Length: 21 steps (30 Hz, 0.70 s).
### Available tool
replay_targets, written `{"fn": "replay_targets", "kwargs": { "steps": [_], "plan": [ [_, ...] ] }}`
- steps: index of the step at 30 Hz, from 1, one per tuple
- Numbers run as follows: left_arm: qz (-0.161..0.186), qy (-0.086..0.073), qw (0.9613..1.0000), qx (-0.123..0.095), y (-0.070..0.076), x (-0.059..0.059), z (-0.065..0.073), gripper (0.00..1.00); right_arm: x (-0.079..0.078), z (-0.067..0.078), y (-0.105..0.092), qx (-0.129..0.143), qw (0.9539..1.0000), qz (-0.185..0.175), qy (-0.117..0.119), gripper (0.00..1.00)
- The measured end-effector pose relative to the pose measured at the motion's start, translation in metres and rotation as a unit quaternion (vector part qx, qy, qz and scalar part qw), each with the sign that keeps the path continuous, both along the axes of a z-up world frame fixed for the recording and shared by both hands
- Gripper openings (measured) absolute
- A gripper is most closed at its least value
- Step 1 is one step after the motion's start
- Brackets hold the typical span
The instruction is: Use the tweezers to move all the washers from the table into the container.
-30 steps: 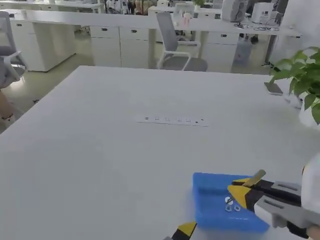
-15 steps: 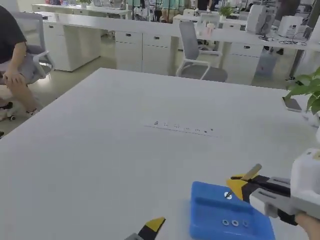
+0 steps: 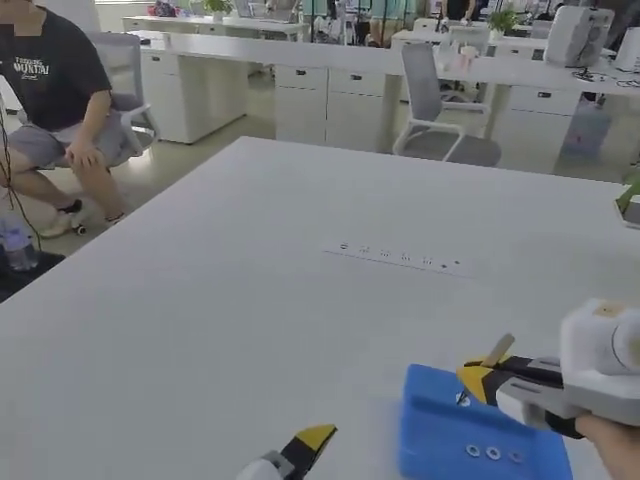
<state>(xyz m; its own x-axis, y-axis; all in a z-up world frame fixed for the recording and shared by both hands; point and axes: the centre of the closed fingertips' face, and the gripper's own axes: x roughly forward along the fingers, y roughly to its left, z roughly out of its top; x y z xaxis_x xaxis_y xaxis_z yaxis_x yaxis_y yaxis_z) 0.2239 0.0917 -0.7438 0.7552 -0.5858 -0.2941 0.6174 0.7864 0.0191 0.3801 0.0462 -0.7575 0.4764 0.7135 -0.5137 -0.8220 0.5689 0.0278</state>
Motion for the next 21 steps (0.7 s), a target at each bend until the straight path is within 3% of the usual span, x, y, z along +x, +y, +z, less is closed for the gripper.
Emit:
{"fn": "replay_targets", "kwargs": {
  "steps": [21],
  "plan": [
    [-0.001,0.016,0.9998,-0.015,-0.001,-0.004,-0.002,0.87,-0.016,-0.03,0.002,-0.033,0.999,0.008,0.031,0.03]
  ]
}}
